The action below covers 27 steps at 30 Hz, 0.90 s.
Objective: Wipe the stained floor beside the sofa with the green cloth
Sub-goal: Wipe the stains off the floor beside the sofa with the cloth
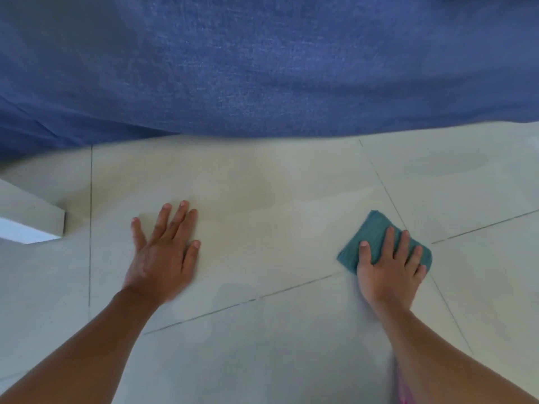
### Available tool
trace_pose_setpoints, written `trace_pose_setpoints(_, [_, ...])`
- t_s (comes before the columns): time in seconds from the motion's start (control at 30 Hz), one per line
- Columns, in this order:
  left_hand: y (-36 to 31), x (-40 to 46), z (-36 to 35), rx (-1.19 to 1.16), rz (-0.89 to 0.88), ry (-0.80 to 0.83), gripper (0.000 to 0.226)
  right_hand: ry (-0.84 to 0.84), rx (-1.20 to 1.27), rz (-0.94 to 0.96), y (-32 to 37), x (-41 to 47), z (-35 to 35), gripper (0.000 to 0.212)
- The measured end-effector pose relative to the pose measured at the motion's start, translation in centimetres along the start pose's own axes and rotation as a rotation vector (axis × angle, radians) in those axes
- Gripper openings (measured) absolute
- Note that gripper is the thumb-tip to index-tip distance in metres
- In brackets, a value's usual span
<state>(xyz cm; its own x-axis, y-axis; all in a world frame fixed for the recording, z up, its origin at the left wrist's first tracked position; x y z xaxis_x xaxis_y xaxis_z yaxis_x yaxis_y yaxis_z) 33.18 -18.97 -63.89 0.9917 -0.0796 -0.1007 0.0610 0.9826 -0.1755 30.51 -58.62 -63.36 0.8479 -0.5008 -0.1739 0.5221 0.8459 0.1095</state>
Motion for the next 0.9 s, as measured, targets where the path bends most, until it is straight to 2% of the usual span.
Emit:
trace_pose_setpoints(0.2, [-0.3,-0.2,0.4,-0.028,0.000,0.007,0.063,0.037,-0.045,0.151,6.6,7.4,0.4,0.074])
trace_pose_setpoints(0.37, [0.0,0.0,0.4,-0.014,0.000,0.024,0.062,0.045,-0.053,0.320,14.1,9.3,-0.1,0.074])
trace_pose_setpoints(0.73, [0.7,-0.9,0.7,-0.025,0.026,0.022,0.066,0.069,-0.067,0.764,25.6,1.6,-3.2,0.078])
trace_pose_setpoints(0.9, [4.7,-6.1,1.3,-0.035,0.164,0.012,0.070,0.134,-0.044,0.967,30.3,-3.8,-4.7,0.079])
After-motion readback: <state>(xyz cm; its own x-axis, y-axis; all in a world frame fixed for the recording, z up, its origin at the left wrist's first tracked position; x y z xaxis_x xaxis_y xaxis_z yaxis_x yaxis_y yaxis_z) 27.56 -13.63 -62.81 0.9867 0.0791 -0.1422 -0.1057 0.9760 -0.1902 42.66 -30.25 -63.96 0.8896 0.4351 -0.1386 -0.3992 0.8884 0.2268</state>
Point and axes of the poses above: each hand's wrist, its own x-axis towards the middle knuckle, its own z-axis out of the back of the hand, y = z × x, the point moved 1 cm from there along x, towards the middle knuckle, and after that the axes turned 4 degrees about z, right-handed, at the moved point
